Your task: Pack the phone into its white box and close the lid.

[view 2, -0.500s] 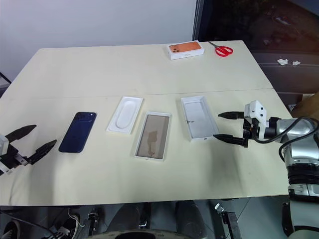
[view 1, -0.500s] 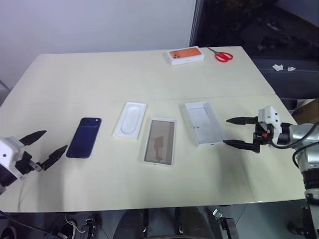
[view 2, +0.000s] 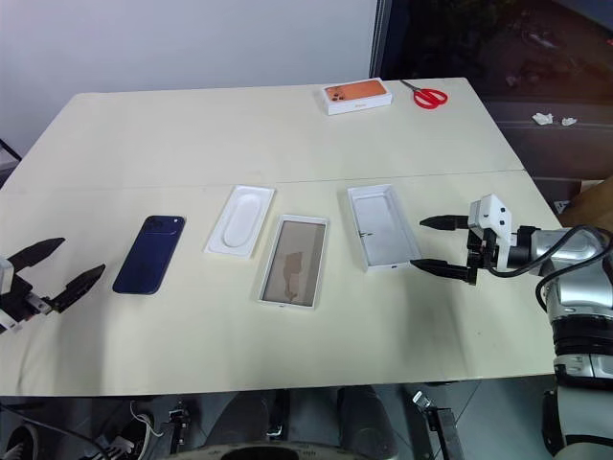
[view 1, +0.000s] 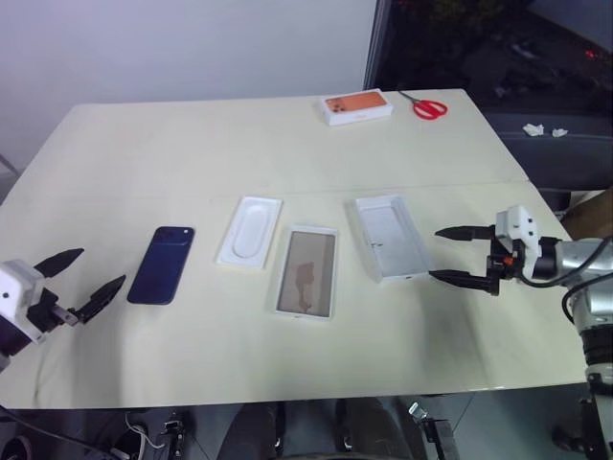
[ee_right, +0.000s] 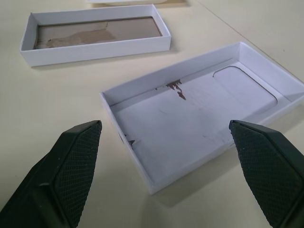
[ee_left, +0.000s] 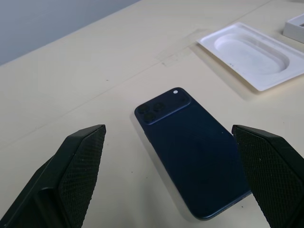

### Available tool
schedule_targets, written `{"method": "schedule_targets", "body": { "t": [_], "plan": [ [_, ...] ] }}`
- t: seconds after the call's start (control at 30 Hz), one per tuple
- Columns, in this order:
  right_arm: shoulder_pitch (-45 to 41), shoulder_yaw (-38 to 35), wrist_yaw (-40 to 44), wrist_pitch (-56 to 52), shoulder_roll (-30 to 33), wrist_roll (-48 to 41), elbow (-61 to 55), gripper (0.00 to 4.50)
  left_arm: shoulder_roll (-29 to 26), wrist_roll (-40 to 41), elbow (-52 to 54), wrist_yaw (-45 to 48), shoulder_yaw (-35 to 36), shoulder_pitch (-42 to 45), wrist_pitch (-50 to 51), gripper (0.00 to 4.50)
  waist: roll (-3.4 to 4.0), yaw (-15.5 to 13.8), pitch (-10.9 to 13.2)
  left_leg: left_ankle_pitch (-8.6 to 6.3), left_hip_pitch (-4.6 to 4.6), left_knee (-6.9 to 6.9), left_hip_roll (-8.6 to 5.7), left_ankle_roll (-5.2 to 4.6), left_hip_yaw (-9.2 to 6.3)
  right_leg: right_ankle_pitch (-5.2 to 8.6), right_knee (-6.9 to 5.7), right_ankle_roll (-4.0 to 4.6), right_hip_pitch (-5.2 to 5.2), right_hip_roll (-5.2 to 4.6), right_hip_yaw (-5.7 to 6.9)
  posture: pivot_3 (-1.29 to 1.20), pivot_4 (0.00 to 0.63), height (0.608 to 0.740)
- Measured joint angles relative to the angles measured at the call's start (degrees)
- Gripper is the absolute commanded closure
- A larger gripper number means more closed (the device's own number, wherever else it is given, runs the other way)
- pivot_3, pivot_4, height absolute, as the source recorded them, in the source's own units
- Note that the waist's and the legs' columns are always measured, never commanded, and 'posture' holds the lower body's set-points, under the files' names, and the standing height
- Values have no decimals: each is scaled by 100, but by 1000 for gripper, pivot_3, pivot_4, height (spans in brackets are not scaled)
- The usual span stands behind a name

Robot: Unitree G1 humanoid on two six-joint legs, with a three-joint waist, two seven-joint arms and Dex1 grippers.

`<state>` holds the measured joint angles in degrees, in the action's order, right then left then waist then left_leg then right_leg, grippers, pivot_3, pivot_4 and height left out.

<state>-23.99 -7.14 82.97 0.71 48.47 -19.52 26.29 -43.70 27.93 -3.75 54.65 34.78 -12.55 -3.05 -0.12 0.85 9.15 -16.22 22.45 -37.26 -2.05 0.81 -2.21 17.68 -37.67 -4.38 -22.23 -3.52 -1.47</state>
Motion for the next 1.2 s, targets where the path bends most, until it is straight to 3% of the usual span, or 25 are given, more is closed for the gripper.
{"method": "schedule_targets", "body": {
  "t": [0.37,0.57,0.77,0.87,1.03,1.2],
  "plan": [
    [-189,10,89,214,4,82,405,5,-1,5,-150,276,52,-301,-117,29,0,6,0,0,0,3,0,0,3,0,2,0,-1,0,-1,0,150,740],
    [-148,-26,119,498,215,148,770,5,-114,-31,-726,412,246,-288,-375,29,0,0,0,0,0,2,0,0,4,0,1,1,0,-1,-2,0,150,740],
    [-190,-27,99,233,177,75,703,5,-100,-15,-495,348,178,-122,-198,29,0,3,0,0,0,1,0,0,3,0,-1,0,-2,-1,-2,0,150,740],
    [-229,-27,-109,-292,12,-75,257,5,-102,97,-12,206,78,-79,311,29,0,24,0,0,0,2,1,0,4,0,-3,0,-3,-1,-4,0,150,740],
    [-309,2,-797,-1134,-555,-353,-928,5,-241,680,863,-300,-263,301,2087,29,0,4,0,0,0,-2,1,0,1,0,-17,0,-9,1,-4,0,150,740],
    [-510,254,-1400,-1308,-1127,-367,-1663,5,36,1029,1219,-1307,-571,1592,3128,29,-4,-25,2,1,1,-23,-4,1,1,-1,-32,-2,-5,1,-1,0,150,740]
  ]
}}
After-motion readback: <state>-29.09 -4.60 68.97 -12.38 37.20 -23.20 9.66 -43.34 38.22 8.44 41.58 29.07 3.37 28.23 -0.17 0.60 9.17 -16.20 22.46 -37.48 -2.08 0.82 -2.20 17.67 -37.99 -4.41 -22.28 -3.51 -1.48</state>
